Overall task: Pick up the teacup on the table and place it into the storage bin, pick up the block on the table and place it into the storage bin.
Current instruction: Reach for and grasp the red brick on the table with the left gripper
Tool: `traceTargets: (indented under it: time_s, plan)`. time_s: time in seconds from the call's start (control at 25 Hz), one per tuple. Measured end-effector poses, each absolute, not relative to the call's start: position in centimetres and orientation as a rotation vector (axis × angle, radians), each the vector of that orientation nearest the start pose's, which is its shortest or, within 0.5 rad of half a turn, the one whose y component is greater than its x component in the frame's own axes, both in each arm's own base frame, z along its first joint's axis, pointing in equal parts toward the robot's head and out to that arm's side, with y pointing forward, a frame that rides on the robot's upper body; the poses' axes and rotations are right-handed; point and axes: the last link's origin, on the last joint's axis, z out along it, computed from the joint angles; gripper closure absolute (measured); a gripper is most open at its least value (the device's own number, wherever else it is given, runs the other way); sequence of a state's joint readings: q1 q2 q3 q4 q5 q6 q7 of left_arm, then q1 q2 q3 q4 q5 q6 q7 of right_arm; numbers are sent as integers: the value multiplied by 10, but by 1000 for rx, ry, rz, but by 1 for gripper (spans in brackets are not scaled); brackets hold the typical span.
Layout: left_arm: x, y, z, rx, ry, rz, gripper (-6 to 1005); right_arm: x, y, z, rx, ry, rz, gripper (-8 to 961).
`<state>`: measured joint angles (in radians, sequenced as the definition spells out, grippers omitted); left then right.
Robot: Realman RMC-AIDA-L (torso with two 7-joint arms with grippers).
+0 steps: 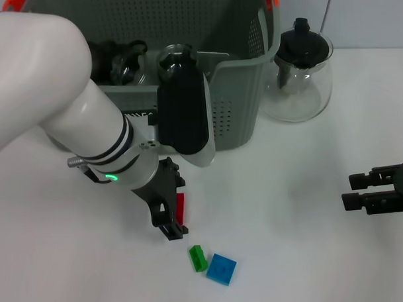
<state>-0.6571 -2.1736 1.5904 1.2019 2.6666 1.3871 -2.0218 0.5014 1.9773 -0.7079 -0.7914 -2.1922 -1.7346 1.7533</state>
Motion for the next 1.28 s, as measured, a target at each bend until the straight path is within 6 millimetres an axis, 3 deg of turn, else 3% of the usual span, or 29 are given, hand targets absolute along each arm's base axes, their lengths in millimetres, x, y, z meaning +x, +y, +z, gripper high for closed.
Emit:
traceTargets:
  time_s: [1.28]
  plan:
    - [-174, 347, -88, -2863, 39, 778, 108, 287, 313, 47, -2823, 1035, 406, 294]
